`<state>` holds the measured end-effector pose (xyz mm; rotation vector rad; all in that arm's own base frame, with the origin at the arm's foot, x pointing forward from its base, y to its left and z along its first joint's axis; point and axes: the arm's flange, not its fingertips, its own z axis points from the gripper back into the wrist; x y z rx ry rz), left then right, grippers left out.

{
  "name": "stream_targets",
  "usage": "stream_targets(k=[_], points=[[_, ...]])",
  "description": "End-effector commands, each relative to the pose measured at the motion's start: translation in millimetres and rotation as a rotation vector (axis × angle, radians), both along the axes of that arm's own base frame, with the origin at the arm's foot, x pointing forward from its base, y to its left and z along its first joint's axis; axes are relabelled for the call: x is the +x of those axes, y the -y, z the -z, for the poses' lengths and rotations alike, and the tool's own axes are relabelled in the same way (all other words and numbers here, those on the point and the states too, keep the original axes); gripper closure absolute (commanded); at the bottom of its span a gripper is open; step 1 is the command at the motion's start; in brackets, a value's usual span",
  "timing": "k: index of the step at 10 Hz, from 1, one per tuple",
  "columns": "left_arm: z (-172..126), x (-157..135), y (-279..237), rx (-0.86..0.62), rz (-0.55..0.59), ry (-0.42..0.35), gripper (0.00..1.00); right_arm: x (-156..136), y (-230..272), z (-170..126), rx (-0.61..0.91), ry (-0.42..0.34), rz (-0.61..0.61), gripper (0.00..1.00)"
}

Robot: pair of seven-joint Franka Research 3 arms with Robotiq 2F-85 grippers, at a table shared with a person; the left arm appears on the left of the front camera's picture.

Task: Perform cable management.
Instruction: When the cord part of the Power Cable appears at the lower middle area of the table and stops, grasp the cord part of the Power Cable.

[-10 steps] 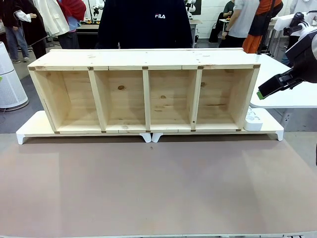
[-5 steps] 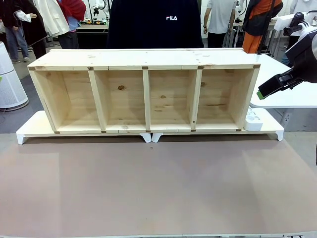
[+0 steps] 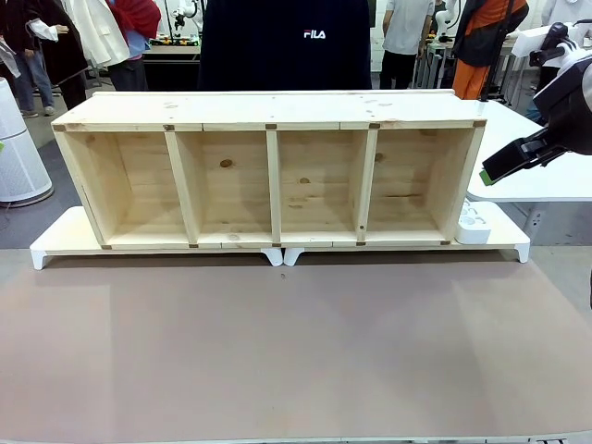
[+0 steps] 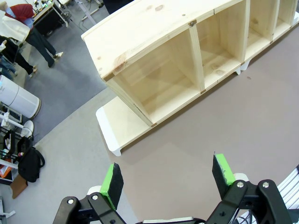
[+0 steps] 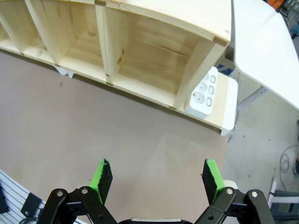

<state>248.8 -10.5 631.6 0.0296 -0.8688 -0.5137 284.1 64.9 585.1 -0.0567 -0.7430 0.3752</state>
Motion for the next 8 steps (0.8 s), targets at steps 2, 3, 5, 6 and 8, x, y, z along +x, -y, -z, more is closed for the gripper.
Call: stream_targets(k=[2,3,5,6,8], points=[[0.2,3.5,-0.1,-0.015,-0.015,0.006,0.00,0.8,0.2,-0.6,0.005,0.005,0.006,0.00],[0.2,3.5,-0.1,-0.015,-0.015,0.006,0.00,0.8,0.2,-0.6,0.005,0.005,0.006,0.00],[0.2,3.5,-0.1,-0.015,-0.015,0.006,0.00,0.8,0.2,-0.6,0.005,0.005,0.006,0.00],[0.2,3.5,-0.1,-0.015,-0.015,0.006,0.00,0.8,0.2,-0.6,0.005,0.005,0.006,0.00],[0.2,3.5,-0.1,-0.015,-0.015,0.006,0.00,0.8,0.2,-0.6,0.005,0.005,0.006,0.00]])
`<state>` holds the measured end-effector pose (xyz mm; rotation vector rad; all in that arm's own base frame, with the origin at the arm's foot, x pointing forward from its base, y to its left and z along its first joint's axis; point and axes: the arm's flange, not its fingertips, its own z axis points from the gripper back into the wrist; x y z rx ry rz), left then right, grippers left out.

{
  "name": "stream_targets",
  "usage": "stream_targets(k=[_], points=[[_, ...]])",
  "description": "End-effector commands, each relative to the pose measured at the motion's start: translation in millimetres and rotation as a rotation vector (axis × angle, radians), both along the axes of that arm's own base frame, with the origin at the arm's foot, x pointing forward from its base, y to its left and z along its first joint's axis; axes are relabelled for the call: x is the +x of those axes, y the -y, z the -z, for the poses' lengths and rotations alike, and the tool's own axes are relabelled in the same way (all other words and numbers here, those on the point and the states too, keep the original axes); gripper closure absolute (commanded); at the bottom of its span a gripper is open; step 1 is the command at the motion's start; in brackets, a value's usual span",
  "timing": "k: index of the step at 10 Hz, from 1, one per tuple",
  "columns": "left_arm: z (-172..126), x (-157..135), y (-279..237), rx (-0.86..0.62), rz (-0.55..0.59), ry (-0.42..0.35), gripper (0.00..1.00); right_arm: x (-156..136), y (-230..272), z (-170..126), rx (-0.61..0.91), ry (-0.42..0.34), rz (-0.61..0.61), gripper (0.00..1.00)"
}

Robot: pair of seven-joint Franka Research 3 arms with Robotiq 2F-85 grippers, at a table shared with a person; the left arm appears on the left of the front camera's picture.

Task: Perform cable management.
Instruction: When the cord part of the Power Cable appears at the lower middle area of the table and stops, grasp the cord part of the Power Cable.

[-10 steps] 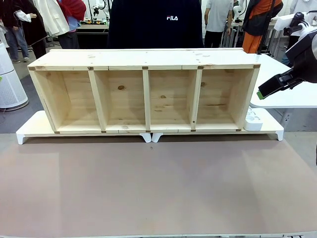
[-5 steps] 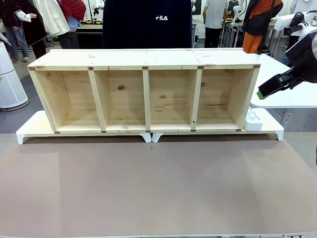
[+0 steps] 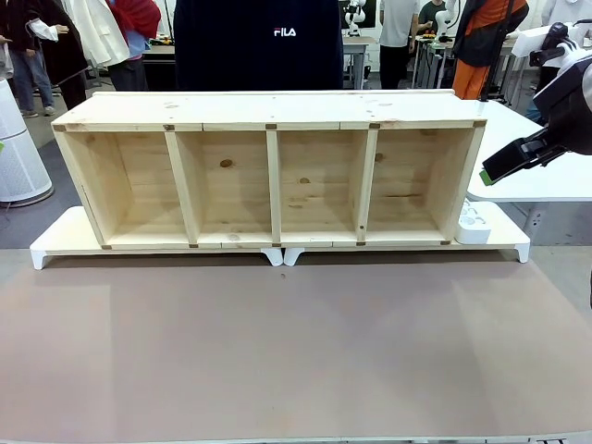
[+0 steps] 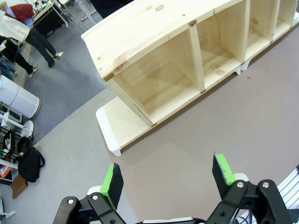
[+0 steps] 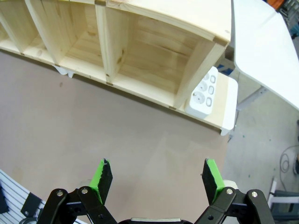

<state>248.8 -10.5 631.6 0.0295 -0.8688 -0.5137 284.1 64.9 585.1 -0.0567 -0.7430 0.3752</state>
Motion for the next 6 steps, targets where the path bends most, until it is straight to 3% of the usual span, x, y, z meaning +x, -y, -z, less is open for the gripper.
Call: stream_targets(k=[1,6], points=[[0.2,3.5,-0.1,-0.015,-0.015,0.006,0.00,0.8,0.2,-0.6,0.005,0.005,0.006,0.00],[0.2,3.5,-0.1,-0.015,-0.015,0.006,0.00,0.8,0.2,-0.6,0.005,0.005,0.006,0.00]])
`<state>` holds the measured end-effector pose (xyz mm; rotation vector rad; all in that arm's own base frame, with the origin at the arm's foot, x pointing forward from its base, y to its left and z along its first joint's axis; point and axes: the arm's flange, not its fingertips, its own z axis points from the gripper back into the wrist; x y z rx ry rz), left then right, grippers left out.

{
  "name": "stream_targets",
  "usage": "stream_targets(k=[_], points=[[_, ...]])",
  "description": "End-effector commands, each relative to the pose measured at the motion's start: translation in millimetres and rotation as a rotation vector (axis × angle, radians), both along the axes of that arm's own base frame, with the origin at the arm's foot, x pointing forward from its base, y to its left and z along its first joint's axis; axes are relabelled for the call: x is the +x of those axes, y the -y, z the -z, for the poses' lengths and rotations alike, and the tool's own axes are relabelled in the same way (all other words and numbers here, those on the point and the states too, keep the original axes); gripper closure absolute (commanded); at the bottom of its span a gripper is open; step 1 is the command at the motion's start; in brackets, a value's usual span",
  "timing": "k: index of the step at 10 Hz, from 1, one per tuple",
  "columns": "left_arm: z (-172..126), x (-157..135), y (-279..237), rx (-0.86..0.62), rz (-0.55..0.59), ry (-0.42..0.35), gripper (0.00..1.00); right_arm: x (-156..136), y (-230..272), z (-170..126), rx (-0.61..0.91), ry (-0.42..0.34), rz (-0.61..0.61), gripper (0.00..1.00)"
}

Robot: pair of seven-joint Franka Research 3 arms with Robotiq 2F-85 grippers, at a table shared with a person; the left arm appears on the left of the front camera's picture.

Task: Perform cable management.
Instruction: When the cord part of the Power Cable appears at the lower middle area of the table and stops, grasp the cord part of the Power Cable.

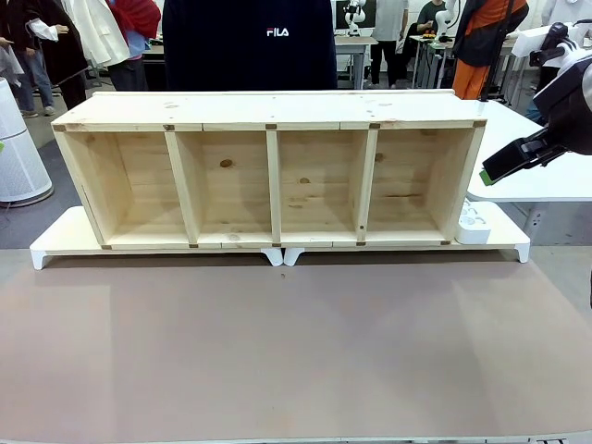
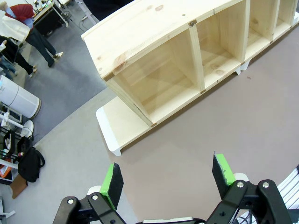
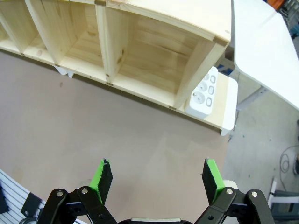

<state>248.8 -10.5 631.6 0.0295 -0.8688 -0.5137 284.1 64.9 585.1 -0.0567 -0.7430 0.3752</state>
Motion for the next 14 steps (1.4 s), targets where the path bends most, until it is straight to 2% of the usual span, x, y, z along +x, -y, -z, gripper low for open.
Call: stream_targets(k=[1,14], points=[[0.2,3.5,-0.1,-0.015,-0.015,0.006,0.00,0.8,0.2,-0.6,0.005,0.005,0.006,0.00],[0.2,3.5,-0.1,-0.015,-0.015,0.006,0.00,0.8,0.2,-0.6,0.005,0.005,0.006,0.00]])
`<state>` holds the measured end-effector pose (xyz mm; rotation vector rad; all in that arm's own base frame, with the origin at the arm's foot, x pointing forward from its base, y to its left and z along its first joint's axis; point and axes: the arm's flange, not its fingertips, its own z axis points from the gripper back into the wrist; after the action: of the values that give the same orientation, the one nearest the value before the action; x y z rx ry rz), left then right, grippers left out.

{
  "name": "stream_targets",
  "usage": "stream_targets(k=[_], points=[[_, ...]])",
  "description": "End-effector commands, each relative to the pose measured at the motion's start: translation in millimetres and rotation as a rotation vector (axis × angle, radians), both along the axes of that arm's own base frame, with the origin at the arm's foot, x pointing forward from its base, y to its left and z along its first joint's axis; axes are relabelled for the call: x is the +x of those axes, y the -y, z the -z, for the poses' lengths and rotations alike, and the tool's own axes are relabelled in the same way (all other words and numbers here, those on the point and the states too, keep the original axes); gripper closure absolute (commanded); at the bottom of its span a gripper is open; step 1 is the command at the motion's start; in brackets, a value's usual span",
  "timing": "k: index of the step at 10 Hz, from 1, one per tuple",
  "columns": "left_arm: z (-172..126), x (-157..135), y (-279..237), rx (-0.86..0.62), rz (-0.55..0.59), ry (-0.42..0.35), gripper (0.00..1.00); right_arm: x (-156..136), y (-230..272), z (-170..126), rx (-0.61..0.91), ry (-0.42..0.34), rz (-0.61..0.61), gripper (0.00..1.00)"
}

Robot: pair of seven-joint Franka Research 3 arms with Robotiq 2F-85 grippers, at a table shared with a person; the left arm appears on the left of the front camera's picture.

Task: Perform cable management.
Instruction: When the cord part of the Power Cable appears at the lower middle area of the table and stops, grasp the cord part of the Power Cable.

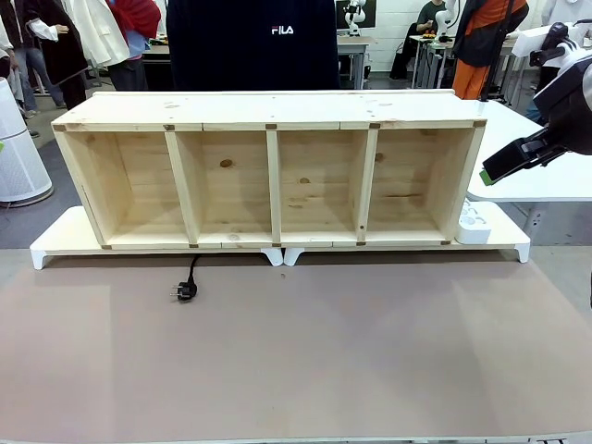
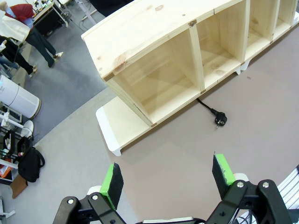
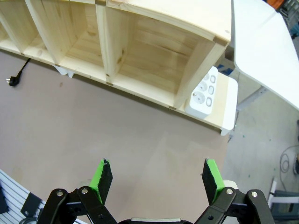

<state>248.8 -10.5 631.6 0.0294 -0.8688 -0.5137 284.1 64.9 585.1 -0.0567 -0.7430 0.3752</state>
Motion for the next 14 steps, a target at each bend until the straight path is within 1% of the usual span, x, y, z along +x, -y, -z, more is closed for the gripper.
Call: stream_targets(k=[1,14], points=[[0.2,3.4,-0.1,-0.015,-0.015,0.006,0.00,0.8,0.2,-0.6,0.005,0.005,0.006,0.00],[0.2,3.4,-0.1,-0.015,-0.015,0.006,0.00,0.8,0.2,-0.6,0.005,0.005,0.006,0.00]])
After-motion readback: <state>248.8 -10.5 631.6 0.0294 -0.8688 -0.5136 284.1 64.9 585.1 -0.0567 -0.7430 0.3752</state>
